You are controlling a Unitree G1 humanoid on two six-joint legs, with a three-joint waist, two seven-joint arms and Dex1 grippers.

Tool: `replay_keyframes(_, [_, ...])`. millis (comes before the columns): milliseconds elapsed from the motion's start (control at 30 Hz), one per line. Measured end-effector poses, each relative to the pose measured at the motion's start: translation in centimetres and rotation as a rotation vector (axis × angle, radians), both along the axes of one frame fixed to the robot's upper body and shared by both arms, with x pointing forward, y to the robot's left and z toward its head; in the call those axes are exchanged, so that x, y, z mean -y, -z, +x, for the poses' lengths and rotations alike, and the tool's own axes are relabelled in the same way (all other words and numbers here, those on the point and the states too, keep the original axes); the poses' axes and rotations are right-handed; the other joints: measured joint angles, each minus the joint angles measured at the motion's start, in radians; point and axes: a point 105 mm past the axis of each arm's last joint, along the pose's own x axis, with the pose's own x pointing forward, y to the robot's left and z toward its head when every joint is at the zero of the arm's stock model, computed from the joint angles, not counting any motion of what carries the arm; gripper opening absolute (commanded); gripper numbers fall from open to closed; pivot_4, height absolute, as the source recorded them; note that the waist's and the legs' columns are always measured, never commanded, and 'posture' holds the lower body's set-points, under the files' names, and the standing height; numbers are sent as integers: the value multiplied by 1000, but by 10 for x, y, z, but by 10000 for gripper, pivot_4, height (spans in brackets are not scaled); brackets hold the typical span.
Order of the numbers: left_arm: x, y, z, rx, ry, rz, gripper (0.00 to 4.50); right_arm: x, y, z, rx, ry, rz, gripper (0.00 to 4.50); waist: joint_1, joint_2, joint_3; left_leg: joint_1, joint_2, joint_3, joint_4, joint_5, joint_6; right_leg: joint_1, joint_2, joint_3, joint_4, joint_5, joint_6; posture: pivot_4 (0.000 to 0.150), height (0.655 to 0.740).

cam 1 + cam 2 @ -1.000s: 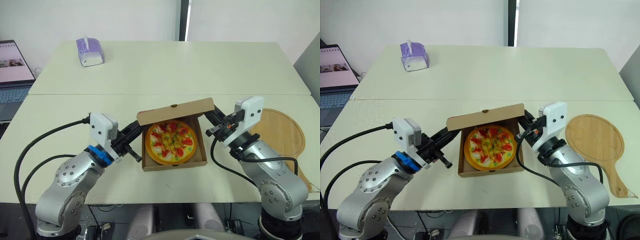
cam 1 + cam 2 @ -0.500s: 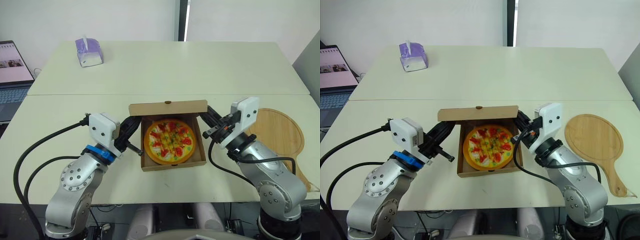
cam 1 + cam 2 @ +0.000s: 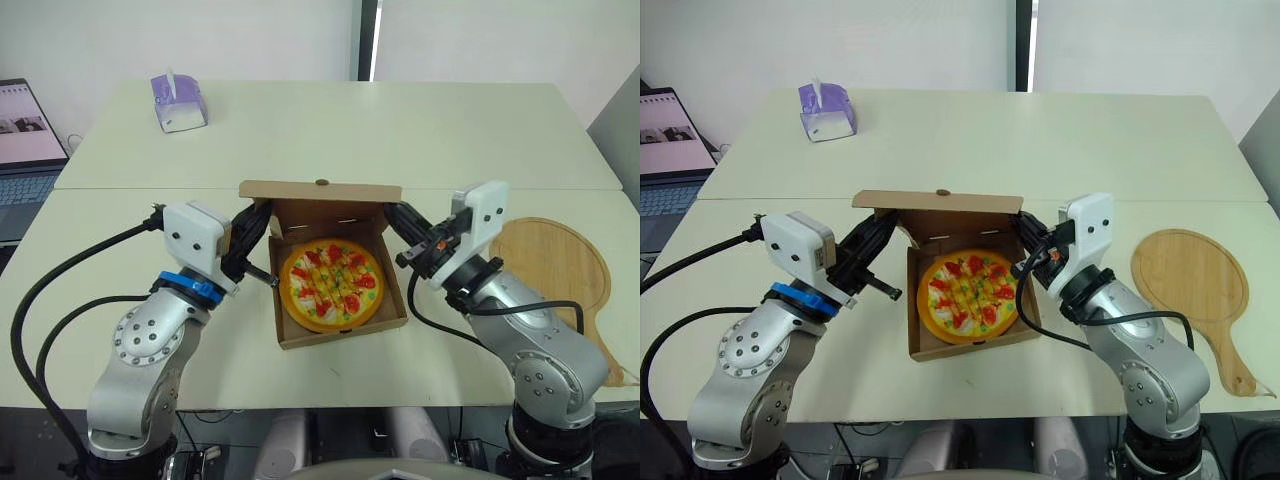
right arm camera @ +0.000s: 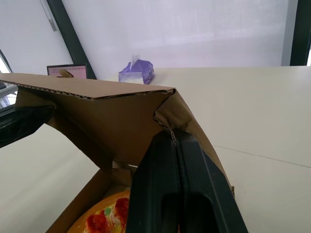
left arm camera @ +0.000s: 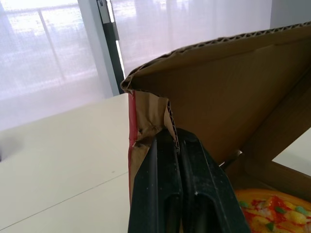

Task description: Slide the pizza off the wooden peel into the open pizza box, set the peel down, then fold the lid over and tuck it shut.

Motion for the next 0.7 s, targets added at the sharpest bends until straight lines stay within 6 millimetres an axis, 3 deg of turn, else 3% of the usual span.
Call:
replay_keyframes(333, [-19, -14, 5, 11, -53, -16, 308, 0, -9, 19, 32, 8, -19, 0, 0, 0, 0, 0, 0, 0, 0, 0, 0, 0, 0, 0, 0, 0, 0, 1500, 7400])
replay_keyframes(700, [-24, 1, -11, -36, -69, 7, 308, -7, -4, 11, 5, -29, -24, 0, 2, 0, 0, 0, 0, -1, -1, 0, 0, 0, -1, 0, 0, 0, 0, 1500, 7400])
